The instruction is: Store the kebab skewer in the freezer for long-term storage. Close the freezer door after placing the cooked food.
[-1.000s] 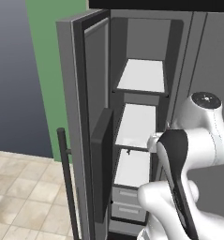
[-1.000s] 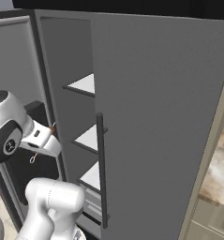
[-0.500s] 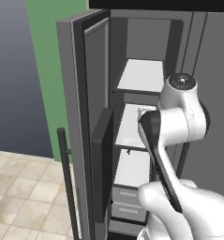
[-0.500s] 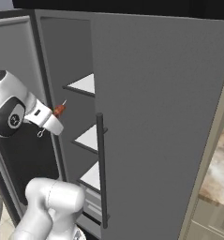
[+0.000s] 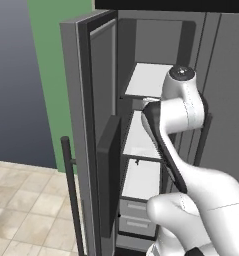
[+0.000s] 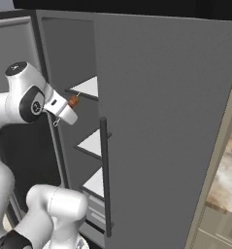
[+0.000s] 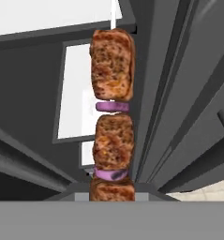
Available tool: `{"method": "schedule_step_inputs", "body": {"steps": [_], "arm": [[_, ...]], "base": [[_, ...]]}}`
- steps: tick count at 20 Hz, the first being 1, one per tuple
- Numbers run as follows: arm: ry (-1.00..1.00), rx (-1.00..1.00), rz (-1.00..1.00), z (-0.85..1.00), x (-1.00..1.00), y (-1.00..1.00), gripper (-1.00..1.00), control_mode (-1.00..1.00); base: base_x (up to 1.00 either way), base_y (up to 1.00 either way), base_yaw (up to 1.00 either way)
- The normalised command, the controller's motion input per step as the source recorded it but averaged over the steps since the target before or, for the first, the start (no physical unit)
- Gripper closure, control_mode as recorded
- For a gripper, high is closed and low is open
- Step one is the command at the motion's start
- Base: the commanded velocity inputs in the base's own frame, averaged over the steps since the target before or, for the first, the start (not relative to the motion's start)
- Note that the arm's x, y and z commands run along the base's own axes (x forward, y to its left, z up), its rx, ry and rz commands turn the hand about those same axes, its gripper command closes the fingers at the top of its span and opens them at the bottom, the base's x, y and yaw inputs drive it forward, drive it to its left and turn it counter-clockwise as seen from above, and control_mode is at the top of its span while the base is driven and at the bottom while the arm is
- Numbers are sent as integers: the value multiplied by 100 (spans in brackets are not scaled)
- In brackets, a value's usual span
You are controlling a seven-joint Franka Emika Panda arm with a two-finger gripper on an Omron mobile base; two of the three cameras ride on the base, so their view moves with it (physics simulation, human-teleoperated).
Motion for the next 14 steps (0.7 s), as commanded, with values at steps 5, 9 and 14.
{"method": "schedule_step_inputs", "body": {"steps": [5,9,14], "arm": [[-4,8,0,16,50,-6,100,-100],[-9,1,0,12,59,0,100,-100],[-10,0,0,24,52,0,100,-100]], "base": [[0,0,0],[0,0,0],[0,0,0]]}}
